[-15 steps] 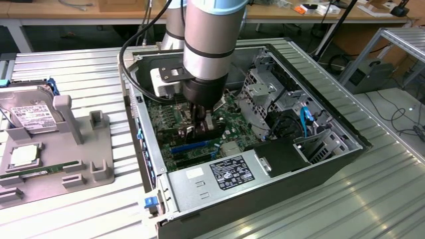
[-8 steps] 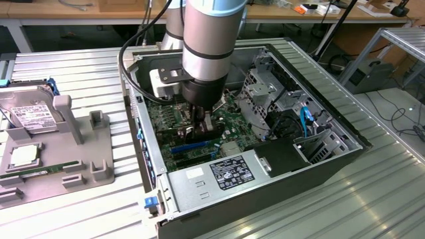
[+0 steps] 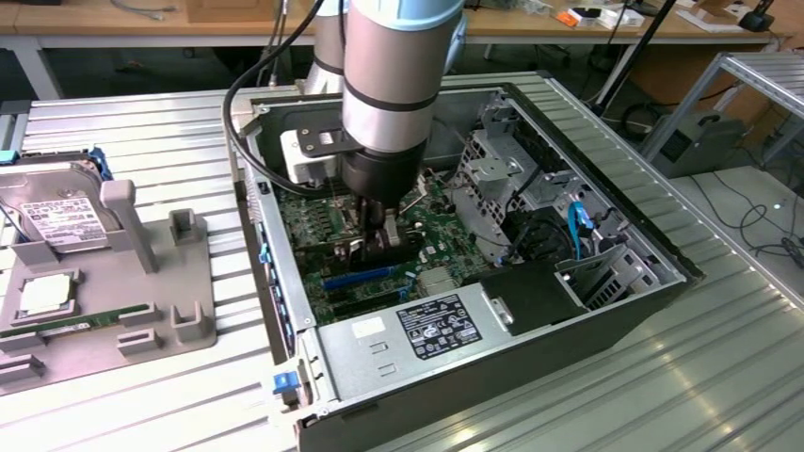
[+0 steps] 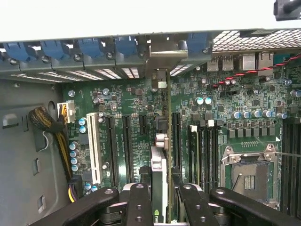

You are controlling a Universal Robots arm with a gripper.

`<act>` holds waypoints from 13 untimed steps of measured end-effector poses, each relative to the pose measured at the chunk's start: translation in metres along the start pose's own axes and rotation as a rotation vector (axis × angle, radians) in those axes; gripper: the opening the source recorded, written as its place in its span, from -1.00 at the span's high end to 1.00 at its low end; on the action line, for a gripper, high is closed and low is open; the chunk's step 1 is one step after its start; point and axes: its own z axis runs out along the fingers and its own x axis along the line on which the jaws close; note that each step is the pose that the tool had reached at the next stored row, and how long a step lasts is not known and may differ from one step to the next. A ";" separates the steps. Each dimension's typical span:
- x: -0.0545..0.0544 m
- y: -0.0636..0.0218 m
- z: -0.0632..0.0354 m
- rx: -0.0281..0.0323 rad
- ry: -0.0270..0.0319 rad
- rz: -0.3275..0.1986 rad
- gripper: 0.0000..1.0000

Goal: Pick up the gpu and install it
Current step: 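Insert the gpu into the slot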

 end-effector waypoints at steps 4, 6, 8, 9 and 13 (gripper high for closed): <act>0.000 0.0002 0.0001 0.0000 0.0001 0.000 0.47; 0.000 0.0002 0.0003 0.0003 0.0014 0.000 0.47; 0.000 0.0003 0.0002 0.0012 0.0173 0.000 0.47; 0.000 0.0002 0.0002 0.0015 0.0231 -0.001 0.47; 0.000 0.0002 0.0001 0.0024 0.0407 -0.002 0.47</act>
